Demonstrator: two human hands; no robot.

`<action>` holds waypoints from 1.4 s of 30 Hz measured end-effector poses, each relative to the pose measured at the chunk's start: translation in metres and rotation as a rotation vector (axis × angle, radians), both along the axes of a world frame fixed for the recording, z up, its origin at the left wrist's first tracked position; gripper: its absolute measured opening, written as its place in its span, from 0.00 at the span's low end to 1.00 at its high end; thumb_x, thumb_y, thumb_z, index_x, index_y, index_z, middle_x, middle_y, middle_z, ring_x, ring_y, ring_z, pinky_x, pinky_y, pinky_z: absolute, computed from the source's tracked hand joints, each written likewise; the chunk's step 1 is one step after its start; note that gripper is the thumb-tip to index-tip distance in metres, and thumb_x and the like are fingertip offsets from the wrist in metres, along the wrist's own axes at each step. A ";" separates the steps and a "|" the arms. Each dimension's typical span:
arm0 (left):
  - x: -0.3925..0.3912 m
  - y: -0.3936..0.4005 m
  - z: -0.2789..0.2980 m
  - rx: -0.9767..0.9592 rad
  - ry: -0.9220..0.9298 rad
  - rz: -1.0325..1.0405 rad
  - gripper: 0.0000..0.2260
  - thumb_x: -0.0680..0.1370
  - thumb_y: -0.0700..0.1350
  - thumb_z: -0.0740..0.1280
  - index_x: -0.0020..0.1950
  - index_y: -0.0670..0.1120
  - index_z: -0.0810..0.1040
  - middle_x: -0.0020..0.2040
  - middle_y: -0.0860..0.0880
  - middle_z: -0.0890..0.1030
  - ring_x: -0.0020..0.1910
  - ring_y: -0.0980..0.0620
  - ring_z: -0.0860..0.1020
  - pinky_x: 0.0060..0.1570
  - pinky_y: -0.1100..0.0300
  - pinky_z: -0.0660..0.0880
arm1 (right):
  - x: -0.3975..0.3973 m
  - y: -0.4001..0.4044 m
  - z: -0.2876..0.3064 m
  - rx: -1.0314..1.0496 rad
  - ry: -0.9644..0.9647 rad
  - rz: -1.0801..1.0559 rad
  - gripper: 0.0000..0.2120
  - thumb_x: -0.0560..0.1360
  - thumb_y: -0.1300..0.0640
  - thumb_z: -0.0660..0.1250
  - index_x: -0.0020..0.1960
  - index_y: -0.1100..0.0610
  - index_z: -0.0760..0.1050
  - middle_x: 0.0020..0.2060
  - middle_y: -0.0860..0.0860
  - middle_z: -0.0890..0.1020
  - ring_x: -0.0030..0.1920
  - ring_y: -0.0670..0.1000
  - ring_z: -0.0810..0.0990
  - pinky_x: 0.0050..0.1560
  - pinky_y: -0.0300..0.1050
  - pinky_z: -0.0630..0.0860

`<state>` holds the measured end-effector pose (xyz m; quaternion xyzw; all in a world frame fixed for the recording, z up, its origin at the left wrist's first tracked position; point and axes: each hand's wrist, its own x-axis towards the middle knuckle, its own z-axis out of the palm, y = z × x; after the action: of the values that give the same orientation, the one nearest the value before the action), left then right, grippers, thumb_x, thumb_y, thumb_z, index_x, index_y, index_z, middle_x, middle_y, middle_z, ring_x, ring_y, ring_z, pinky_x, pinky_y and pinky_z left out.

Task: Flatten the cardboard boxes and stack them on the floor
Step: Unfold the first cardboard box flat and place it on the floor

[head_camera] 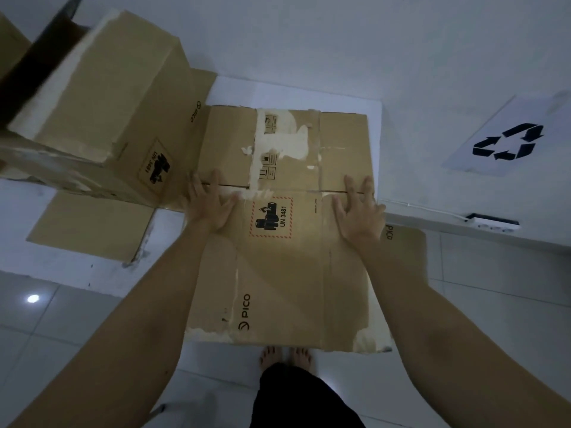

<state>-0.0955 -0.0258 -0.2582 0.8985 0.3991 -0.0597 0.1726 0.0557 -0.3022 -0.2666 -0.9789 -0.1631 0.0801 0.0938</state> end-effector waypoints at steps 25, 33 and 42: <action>0.051 -0.047 0.025 -0.173 -0.156 0.065 0.39 0.57 0.64 0.79 0.63 0.58 0.66 0.64 0.40 0.71 0.62 0.38 0.71 0.60 0.41 0.72 | -0.029 -0.100 0.020 0.140 0.093 -0.292 0.27 0.78 0.36 0.54 0.76 0.38 0.54 0.77 0.54 0.53 0.59 0.60 0.77 0.54 0.56 0.77; 0.045 -0.063 0.049 -0.081 -0.293 0.005 0.38 0.61 0.54 0.81 0.67 0.52 0.68 0.63 0.42 0.68 0.58 0.43 0.72 0.55 0.51 0.73 | -0.023 -0.102 0.016 0.272 0.068 -0.360 0.30 0.74 0.34 0.60 0.74 0.38 0.60 0.72 0.53 0.65 0.63 0.57 0.75 0.58 0.56 0.76; 0.068 -0.137 0.078 -0.028 -0.337 0.059 0.30 0.67 0.47 0.77 0.66 0.50 0.69 0.62 0.45 0.65 0.51 0.43 0.77 0.50 0.49 0.78 | 0.017 -0.144 0.048 0.207 0.027 -0.248 0.26 0.78 0.42 0.61 0.74 0.43 0.60 0.73 0.50 0.60 0.54 0.57 0.79 0.47 0.49 0.74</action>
<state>-0.0278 -0.1627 -0.1802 0.8812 0.3898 0.0916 0.2513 0.0728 -0.4459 -0.2189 -0.9755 -0.0472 0.0636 0.2054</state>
